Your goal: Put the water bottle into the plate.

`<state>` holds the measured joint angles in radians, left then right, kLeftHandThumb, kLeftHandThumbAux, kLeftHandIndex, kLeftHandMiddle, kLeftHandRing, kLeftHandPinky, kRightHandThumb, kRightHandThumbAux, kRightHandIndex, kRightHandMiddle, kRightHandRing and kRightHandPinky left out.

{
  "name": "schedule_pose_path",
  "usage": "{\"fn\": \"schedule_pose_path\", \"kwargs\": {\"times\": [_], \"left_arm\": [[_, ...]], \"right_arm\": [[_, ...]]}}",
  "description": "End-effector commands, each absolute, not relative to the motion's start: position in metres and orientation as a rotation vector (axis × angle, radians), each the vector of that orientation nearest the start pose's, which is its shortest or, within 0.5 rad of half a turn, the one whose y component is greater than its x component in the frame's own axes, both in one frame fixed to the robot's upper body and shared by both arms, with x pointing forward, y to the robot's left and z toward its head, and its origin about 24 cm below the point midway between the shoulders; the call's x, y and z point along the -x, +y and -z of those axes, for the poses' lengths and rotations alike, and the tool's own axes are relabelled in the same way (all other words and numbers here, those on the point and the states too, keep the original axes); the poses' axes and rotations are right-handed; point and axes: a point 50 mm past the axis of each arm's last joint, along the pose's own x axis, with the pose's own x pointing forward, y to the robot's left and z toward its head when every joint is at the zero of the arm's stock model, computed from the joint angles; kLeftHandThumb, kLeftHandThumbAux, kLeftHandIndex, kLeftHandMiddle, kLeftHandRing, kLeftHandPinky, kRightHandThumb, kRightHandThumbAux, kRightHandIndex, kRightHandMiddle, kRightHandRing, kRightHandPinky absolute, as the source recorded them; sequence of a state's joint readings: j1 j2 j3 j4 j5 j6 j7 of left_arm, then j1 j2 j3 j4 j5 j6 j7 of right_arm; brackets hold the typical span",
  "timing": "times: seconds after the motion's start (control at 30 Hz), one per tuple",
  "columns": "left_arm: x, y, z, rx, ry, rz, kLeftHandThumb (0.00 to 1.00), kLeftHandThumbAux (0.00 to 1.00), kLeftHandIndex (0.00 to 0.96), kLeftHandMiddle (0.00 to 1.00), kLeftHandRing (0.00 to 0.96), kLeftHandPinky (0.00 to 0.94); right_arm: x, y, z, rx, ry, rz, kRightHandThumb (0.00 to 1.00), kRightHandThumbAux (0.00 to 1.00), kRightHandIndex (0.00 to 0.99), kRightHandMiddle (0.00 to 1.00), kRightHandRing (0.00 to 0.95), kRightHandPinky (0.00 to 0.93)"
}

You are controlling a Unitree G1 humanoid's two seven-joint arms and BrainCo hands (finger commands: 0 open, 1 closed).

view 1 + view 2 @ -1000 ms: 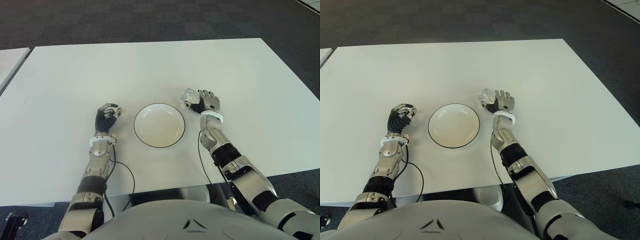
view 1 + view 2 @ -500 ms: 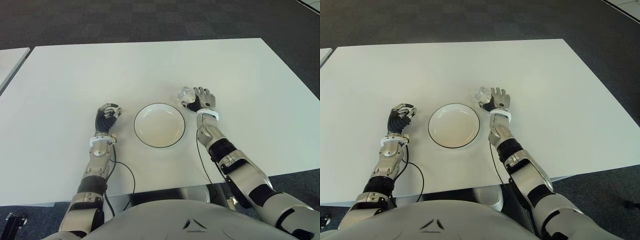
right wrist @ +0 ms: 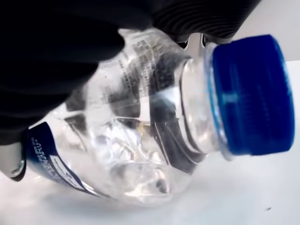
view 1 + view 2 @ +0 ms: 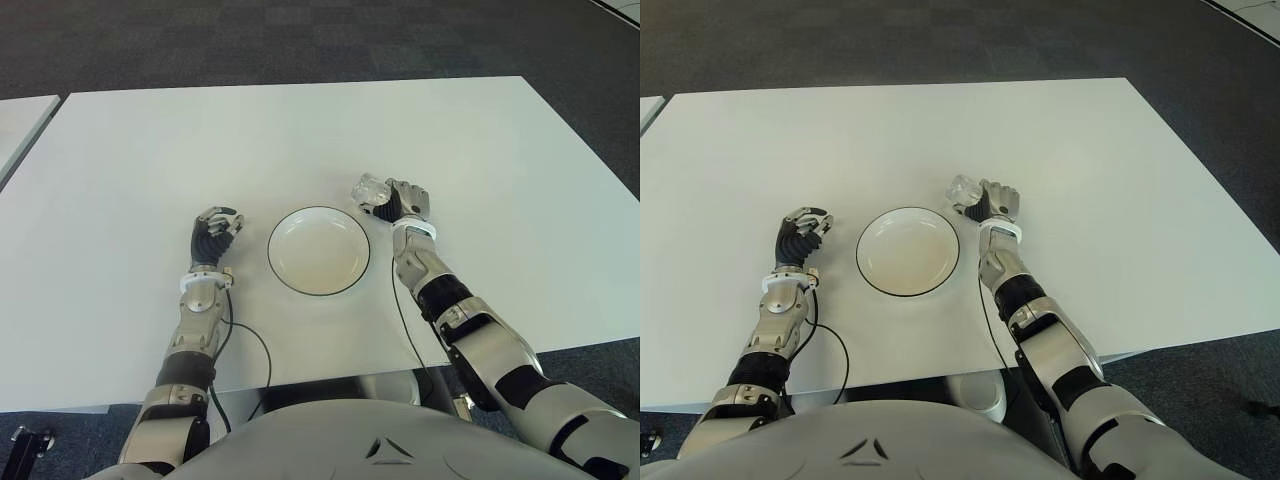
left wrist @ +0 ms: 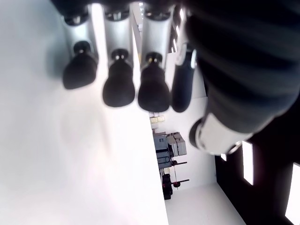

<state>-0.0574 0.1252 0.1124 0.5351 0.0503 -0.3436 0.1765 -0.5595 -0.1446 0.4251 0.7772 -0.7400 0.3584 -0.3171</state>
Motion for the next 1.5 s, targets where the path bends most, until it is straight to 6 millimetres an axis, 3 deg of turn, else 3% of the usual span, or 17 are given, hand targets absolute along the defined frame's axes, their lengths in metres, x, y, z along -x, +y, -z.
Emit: {"fn": "schedule_pose_path", "kwargs": {"times": [0.03, 0.37, 0.7, 0.93, 1.2, 1.5], "left_arm": [[-0.236, 0.213, 0.032, -0.169, 0.159, -0.288, 0.707, 0.718, 0.439, 0.789, 0.774, 0.781], [-0.237, 0.216, 0.032, -0.160, 0.157, -0.292, 0.708, 0.717, 0.439, 0.777, 0.765, 0.767], [-0.237, 0.218, 0.032, -0.165, 0.157, -0.293, 0.708, 0.716, 0.439, 0.764, 0.754, 0.760], [-0.238, 0.221, 0.032, -0.170, 0.162, -0.290, 0.708, 0.716, 0.439, 0.768, 0.757, 0.765], [-0.238, 0.221, 0.032, -0.168, 0.152, -0.293, 0.708, 0.717, 0.439, 0.775, 0.764, 0.770], [-0.237, 0.222, 0.031, -0.181, 0.151, -0.290, 0.708, 0.717, 0.439, 0.769, 0.759, 0.772]], "right_arm": [[-0.328, -0.126, 0.003, 1.216, 0.266, -0.050, 0.684, 0.655, 0.433, 0.517, 0.512, 0.546], [-0.332, -0.129, -0.001, 1.142, 0.260, -0.112, 0.708, 0.713, 0.439, 0.655, 0.656, 0.699], [-0.334, -0.129, -0.009, 1.098, 0.216, -0.147, 0.709, 0.722, 0.440, 0.731, 0.742, 0.789], [-0.335, -0.127, -0.018, 1.107, 0.164, -0.158, 0.709, 0.724, 0.440, 0.856, 0.846, 0.880], [-0.331, -0.125, -0.026, 1.052, 0.152, -0.144, 0.708, 0.724, 0.438, 0.920, 0.891, 0.895], [-0.328, -0.122, -0.035, 0.836, 0.044, 0.006, 0.711, 0.721, 0.437, 0.937, 0.906, 0.909]]}}
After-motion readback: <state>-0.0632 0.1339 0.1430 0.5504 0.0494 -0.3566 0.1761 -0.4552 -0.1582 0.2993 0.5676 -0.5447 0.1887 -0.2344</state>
